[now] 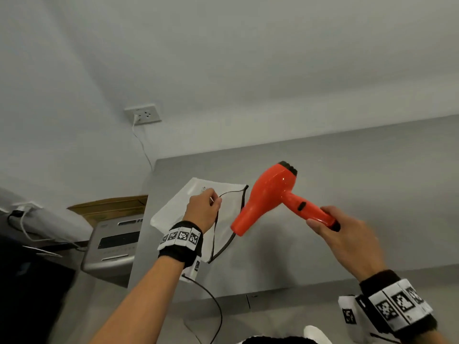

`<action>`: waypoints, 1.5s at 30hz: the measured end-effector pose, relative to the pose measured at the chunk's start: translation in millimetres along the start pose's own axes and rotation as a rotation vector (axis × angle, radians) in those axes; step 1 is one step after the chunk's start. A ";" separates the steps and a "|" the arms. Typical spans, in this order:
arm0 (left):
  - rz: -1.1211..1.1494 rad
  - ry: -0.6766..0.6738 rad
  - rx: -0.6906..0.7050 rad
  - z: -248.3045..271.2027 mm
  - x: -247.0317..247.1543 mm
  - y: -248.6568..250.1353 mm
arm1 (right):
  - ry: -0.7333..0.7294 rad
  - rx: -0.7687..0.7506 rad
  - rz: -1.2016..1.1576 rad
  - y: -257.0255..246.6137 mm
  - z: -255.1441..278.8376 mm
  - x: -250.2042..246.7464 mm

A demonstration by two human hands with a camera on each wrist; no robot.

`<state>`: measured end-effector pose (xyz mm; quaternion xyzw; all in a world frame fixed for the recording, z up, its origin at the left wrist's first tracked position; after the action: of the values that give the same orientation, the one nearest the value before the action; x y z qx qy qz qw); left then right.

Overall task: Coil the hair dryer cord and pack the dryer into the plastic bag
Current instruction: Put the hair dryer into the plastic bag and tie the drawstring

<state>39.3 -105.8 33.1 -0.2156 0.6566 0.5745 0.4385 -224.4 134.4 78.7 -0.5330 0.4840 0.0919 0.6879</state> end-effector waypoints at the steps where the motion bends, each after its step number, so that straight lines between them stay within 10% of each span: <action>1: -0.009 -0.003 0.023 -1.6 1.0 6.9 | 0.024 -0.005 -0.036 -8.1 7.1 0.9; 22: 0.091 0.066 0.375 18.9 -7.9 114.0 | 0.036 -0.342 0.493 -77.9 32.8 52.3; 29: 0.069 0.084 0.008 -3.8 -24.0 78.1 | 0.067 -0.452 0.551 -95.4 35.4 49.4; 35: 0.029 0.004 -0.025 -15.0 -16.7 67.8 | -0.005 -0.511 0.530 -88.6 41.0 66.8; 45: 0.074 -0.094 0.488 64.2 16.4 153.1 | 0.021 -0.387 0.451 -90.2 8.0 61.8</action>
<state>-68.7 -3.8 109.0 -0.0524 0.7620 0.4242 0.4865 -130.1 79.5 89.4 -0.5342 0.5707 0.3274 0.5308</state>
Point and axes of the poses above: each hand's wrist, its own z-axis away from the middle knuckle, its own x-axis out of the palm, y = z × x, the point moved 9 cm from there along -z, towards the middle knuckle, and after that the axes turned 3 degrees about -z, right-handed, at the moved point
